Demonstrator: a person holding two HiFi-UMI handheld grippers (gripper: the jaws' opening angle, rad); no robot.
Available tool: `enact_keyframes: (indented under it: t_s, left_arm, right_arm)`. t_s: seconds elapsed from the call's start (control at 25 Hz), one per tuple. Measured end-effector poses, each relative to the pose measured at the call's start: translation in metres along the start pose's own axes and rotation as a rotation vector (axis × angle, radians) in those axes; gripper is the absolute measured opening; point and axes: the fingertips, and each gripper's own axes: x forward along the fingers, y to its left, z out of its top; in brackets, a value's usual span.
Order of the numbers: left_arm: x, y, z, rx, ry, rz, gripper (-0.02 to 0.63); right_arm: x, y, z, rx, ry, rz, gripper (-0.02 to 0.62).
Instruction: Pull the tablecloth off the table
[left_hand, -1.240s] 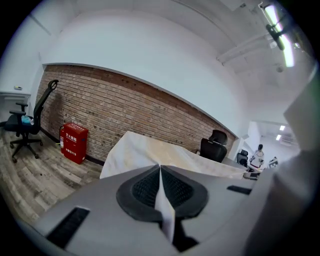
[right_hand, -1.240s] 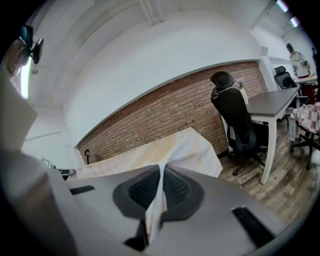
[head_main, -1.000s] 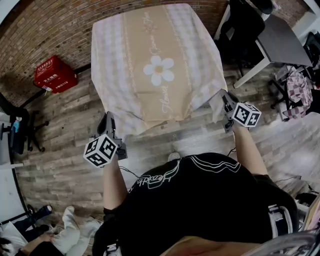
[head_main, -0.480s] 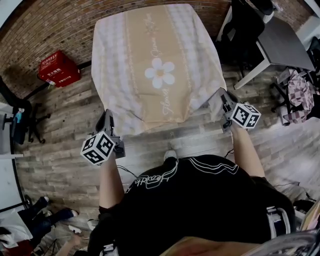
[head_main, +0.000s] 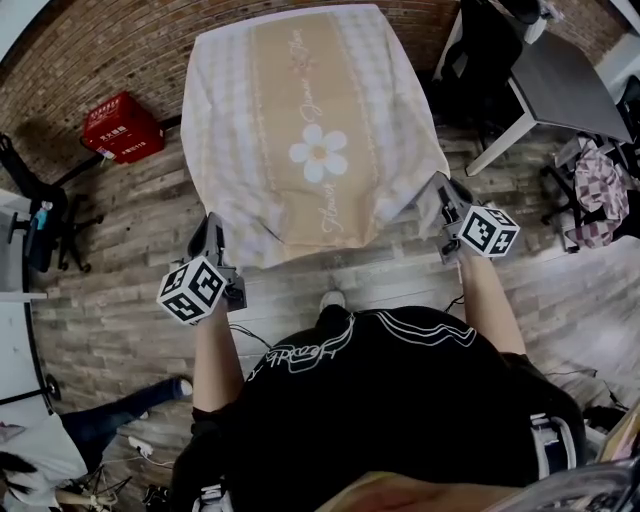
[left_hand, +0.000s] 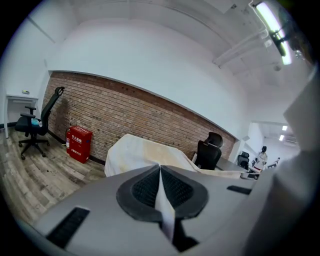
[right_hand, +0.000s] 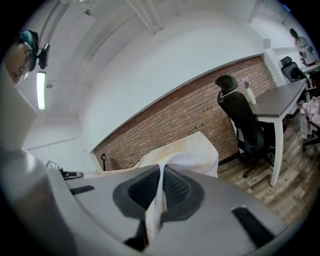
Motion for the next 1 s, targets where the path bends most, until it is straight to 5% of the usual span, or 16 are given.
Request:
enact_keyframes:
  t_s: [1.0]
  left_arm:
    - [-0.076,-0.04,-0.033,-0.008,-0.025,0.025,0.006]
  right_arm:
    - [-0.074,0.02,-0.018,-0.026,0.007,0.067,-0.003]
